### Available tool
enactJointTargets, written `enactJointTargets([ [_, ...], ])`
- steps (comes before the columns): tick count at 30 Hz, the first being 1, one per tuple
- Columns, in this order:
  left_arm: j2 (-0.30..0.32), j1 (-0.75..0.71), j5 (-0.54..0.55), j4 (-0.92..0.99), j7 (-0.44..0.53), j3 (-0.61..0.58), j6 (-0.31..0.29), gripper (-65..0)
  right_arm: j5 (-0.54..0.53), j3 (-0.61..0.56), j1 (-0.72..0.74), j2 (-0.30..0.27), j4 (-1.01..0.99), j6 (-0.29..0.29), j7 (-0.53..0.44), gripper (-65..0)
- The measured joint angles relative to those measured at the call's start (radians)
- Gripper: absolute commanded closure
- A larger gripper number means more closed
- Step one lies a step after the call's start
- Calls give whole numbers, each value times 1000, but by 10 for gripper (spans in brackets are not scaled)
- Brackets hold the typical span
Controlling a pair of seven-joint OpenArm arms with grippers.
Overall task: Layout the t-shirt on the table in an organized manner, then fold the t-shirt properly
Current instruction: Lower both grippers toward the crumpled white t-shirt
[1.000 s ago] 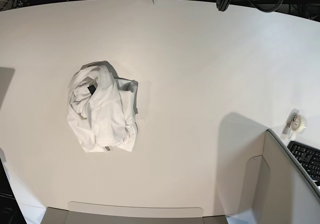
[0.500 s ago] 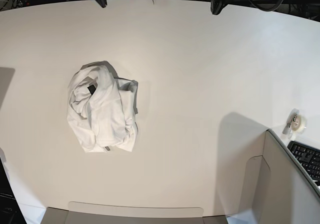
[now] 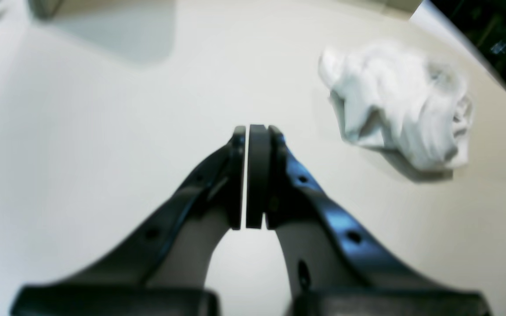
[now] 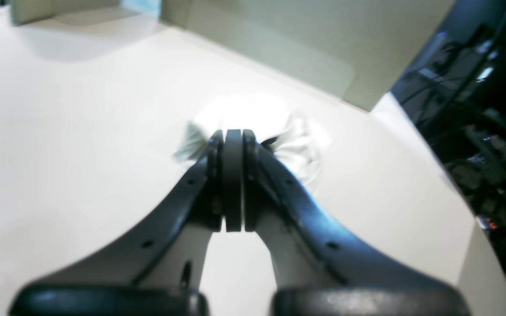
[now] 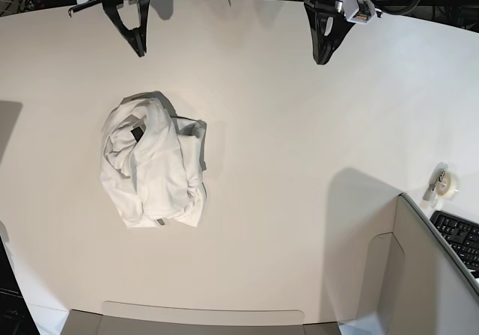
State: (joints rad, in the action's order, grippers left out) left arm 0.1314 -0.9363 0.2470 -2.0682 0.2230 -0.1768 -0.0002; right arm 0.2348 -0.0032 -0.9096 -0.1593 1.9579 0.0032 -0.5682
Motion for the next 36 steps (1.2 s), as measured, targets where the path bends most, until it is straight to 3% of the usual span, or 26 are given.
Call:
enactJointTargets([
  [6, 2, 110, 0, 1, -263, -6, 1, 0, 3, 6, 112, -3, 1, 1, 29, 0],
  [10, 4, 187, -1, 0, -475, -6, -3, 0, -2, 22, 188, -3, 41, 5, 196, 0],
  [15, 12, 277, -8, 1, -657, -37, 1, 0, -196, 106, 282, -3, 58, 16, 350, 0],
  [21, 219, 434, -3, 1, -668, -277, -6, -81, -422, 243, 322, 2, 57, 0, 450, 0],
  [24, 301, 537, -2, 1, -673, -406, -10, -120, -422, 259, 320, -2, 57, 0, 449, 0],
  [27, 322, 626, 0, 1, -680, -496, -8, -149, -422, 261, 322, -3, 57, 5, 447, -7],
  [32, 321, 714, 0, 1, -684, -577, -18, -183, -422, 261, 323, -3, 57, 3, 446, -137],
  [33, 322, 730, -2, 1, -687, -591, -40, -188, -422, 260, 328, -3, 57, 3, 447, -142],
  [36, 323, 786, 5, 1, -710, -620, -198, -213, -422, 259, 375, -1, 57, 6, 453, -141],
])
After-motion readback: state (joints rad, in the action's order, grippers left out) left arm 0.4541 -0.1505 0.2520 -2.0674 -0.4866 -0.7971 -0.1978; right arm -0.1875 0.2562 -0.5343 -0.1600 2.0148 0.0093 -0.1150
